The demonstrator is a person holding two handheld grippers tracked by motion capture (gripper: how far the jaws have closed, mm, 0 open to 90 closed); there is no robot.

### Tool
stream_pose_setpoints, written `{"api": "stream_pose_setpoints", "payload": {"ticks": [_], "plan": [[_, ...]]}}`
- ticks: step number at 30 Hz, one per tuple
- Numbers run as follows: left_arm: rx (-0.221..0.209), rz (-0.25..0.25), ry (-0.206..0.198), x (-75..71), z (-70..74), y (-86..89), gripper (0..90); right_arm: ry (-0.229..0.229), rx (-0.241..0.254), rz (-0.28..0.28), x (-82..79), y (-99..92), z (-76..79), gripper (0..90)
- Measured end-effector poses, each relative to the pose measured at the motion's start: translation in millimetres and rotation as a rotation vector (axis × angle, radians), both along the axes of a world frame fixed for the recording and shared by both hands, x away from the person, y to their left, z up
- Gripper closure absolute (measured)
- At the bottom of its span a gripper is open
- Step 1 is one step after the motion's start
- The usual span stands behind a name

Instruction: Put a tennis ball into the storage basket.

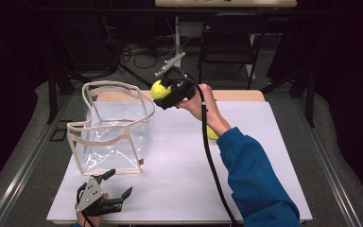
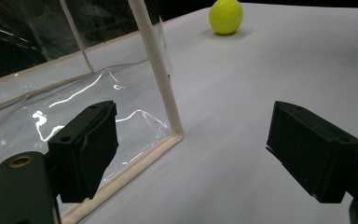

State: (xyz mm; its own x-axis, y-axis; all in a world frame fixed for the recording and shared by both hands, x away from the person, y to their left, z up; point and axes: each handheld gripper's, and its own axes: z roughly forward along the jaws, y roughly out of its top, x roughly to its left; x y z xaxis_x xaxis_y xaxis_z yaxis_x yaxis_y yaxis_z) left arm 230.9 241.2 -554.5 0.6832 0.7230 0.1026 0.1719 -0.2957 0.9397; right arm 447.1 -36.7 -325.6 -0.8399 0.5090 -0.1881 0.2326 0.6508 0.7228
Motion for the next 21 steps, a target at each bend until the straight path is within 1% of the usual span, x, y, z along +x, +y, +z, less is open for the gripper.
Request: {"api": "stream_pose_setpoints", "payload": {"ticks": [6,7,10,17,21], "plan": [[0.001,-0.004,-0.002,-0.6,0.3,0.2,15.9,-0.005,0.006,0.004,-0.6,3.7,1.0,26.2],[0.001,-0.004,-0.002,-0.7,0.3,0.2,15.9,-0.008,-0.005,0.007,-1.2,5.8,1.0,26.2],[0.0,-0.002,-0.004,-0.7,0.4,0.4,15.9,-0.011,-0.008,0.012,-2.1,8.0,1.7,26.2],[0.0,-0.004,-0.003,-0.3,0.2,0.3,15.9,-0.015,0.008,0.024,-5.0,14.6,5.3,26.2],[-0.001,-0.004,-0.004,-0.6,0.3,0.3,15.9,-0.017,0.0,0.03,-6.0,18.6,5.2,26.2]]}}
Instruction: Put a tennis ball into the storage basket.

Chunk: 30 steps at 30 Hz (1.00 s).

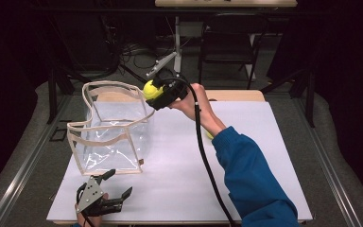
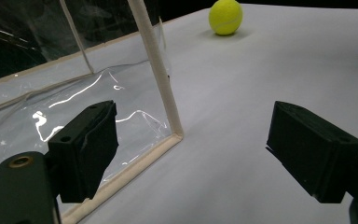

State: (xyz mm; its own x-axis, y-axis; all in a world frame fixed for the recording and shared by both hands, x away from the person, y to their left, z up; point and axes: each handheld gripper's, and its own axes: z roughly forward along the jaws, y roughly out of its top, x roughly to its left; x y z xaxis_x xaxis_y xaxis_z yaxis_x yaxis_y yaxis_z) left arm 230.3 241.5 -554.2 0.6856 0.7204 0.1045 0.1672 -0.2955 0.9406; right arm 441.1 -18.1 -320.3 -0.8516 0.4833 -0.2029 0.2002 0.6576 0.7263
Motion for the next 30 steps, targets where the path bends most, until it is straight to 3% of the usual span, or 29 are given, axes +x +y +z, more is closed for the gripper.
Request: {"api": "stream_pose_setpoints", "payload": {"ticks": [20,30], "plan": [[-0.001,0.0,0.0,-0.3,0.1,0.4,15.9,-0.007,-0.001,0.035,-6.3,18.4,7.8,26.2],[0.0,-0.002,0.001,0.3,-0.2,0.2,15.9,-0.002,-0.019,0.048,-5.6,28.7,3.4,26.2]]}}
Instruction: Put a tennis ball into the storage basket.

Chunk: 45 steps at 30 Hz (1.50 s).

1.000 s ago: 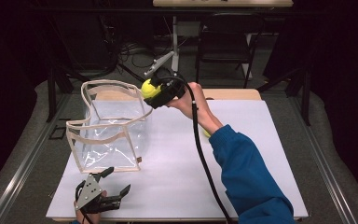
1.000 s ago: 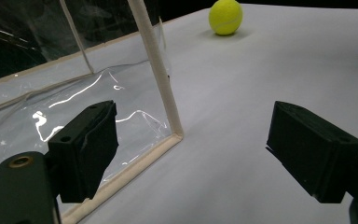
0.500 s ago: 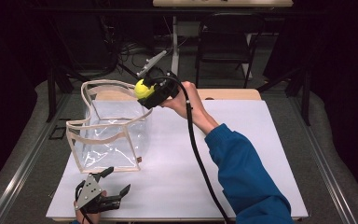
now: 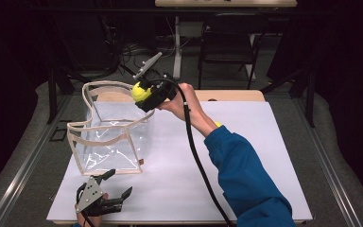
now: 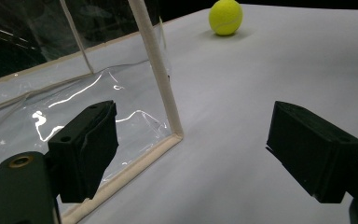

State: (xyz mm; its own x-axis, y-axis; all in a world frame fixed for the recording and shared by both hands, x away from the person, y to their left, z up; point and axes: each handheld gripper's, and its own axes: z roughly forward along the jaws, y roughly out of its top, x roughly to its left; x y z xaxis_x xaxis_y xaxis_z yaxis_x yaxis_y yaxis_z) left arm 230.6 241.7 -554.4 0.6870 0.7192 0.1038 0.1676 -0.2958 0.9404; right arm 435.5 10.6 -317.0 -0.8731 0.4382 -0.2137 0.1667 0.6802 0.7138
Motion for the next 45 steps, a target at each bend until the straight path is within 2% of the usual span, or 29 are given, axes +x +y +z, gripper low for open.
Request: {"api": "stream_pose_setpoints", "payload": {"ticks": [10,14,21,38,45], "plan": [[-0.005,0.001,0.001,0.0,-0.1,0.7,15.9,0.007,-0.004,0.022,0.4,12.8,-1.2,26.1],[-0.007,0.002,-0.001,-0.5,0.2,0.9,15.9,0.01,-0.021,0.027,-0.7,17.9,-1.4,26.1],[-0.008,0.002,0.001,-0.5,0.0,0.8,15.9,0.019,-0.009,0.034,-1.8,23.6,0.3,26.1],[-0.006,0.001,0.001,-0.5,0.1,0.9,15.9,0.058,-0.036,0.049,0.8,40.0,-11.1,26.1],[-0.006,-0.001,-0.002,-0.8,0.2,0.6,15.9,0.071,-0.038,0.048,2.0,41.2,-15.5,26.1]]}}
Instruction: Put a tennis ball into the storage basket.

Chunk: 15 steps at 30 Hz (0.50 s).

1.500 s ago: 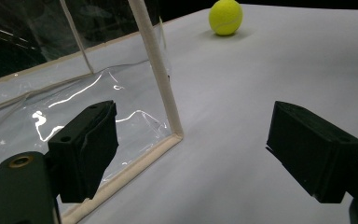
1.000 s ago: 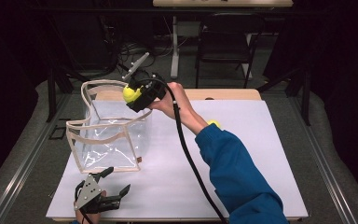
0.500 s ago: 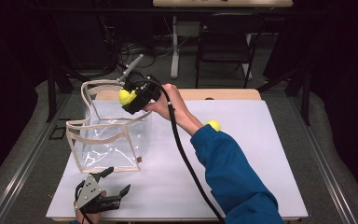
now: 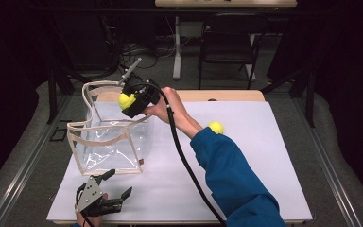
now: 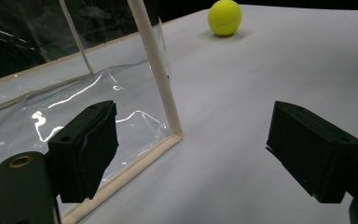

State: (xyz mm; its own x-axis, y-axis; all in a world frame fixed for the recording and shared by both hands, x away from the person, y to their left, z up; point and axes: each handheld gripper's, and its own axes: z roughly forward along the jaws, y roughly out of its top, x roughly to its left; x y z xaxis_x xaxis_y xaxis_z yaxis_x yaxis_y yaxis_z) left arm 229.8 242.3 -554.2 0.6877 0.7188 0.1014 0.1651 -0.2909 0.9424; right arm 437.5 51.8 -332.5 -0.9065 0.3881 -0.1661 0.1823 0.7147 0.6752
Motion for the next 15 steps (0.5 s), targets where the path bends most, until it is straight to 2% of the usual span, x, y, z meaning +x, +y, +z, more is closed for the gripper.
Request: {"api": "stream_pose_setpoints", "payload": {"ticks": [15], "plan": [[-0.002,0.001,0.003,0.5,-0.2,0.7,15.9,0.023,-0.02,-0.006,5.4,7.8,-11.3,26.0]]}}
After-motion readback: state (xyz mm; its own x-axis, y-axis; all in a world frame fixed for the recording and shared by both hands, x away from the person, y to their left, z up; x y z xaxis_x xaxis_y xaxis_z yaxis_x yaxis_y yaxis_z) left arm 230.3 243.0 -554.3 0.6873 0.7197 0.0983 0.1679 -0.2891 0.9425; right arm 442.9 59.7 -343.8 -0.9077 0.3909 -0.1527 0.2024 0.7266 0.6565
